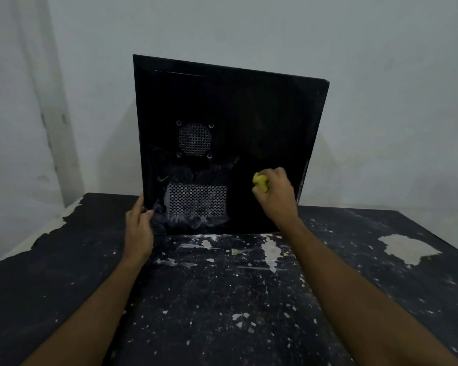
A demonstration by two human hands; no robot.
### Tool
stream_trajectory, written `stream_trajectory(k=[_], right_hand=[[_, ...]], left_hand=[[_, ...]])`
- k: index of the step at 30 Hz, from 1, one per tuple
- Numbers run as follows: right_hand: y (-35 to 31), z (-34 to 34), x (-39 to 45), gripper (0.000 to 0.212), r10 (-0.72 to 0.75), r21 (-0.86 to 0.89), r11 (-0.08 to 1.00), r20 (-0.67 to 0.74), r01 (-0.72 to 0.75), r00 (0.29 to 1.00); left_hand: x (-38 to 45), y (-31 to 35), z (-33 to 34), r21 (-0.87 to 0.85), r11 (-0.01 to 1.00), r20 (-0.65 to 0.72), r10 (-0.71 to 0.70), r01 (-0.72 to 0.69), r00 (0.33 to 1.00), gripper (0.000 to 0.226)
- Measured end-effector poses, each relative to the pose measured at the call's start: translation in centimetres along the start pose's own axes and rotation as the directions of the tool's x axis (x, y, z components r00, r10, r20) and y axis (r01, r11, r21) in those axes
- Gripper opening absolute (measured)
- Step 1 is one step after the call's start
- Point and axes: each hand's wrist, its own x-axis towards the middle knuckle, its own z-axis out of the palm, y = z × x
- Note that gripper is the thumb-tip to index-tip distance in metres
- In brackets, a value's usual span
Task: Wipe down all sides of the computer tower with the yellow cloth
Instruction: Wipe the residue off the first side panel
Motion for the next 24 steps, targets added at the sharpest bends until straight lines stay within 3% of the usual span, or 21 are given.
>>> stream_trajectory(k=[2, 5, 9, 11, 13, 17, 18, 21, 22, 24], right_hand=[[-0.7, -0.6, 1.0, 0.028, 0.111, 0.083, 0.992, -0.160, -0.099, 0.981], [-2.9, -0.4, 2.5, 0.025, 0.092, 0.117, 0.991, -0.217, -0.067, 0.972], [-4.4, 0.0, 3.5, 0.027, -0.039, 0.098, 0.994, -0.150, 0.055, 0.988], [-4.3, 0.4, 2.9, 0.032, -0.197, 0.001, 0.980, 0.019, 0.197, 0.980], [-3.6, 0.4, 2.6, 0.035, -0.257, -0.096, 0.957, 0.160, 0.275, 0.953], [-4.5, 0.6, 3.1, 0.032, -0.084, 0.011, 0.996, -0.090, 0.086, 0.992], [-5.2, 1.0, 3.0, 0.032, -0.120, 0.010, 0.993, -0.089, 0.122, 0.989], [-6.0, 1.9, 2.2, 0.036, -0.296, -0.092, 0.946, 0.139, 0.310, 0.945], [-5.9, 1.8, 2.3, 0.035, -0.290, -0.091, 0.947, 0.162, 0.307, 0.943], [-5.8, 1.8, 3.1, 0.032, -0.187, -0.050, 0.980, 0.061, 0.190, 0.980]], left_hand=[[-0.1, 0.0, 0.0, 0.000, 1.000, -0.007, 0.004, -0.004, 1.000, 0.049], [0.1, -0.1, -0.1, -0.002, 1.000, -0.002, 0.008, -0.008, 1.000, 0.048], [0.1, 0.0, -0.1, 0.008, 1.000, -0.008, 0.000, 0.000, 1.000, 0.049], [0.0, 0.0, 0.0, 0.003, 1.000, -0.012, 0.006, -0.006, 1.000, 0.049], [0.0, 0.1, 0.0, 0.000, 1.000, -0.018, 0.010, -0.010, 1.000, 0.049], [0.0, 0.2, 0.1, -0.004, 1.000, -0.021, 0.008, -0.009, 1.000, 0.048], [0.0, 0.2, 0.1, 0.001, 1.000, -0.020, 0.009, -0.009, 1.000, 0.048], [0.0, 0.0, -0.2, 0.001, 1.000, -0.012, 0.013, -0.013, 1.000, 0.047], [-0.1, 0.1, -0.2, 0.004, 1.000, -0.009, 0.014, -0.014, 1.000, 0.048], [-0.2, 0.2, -0.1, 0.023, 1.000, -0.011, 0.011, -0.011, 1.000, 0.048]])
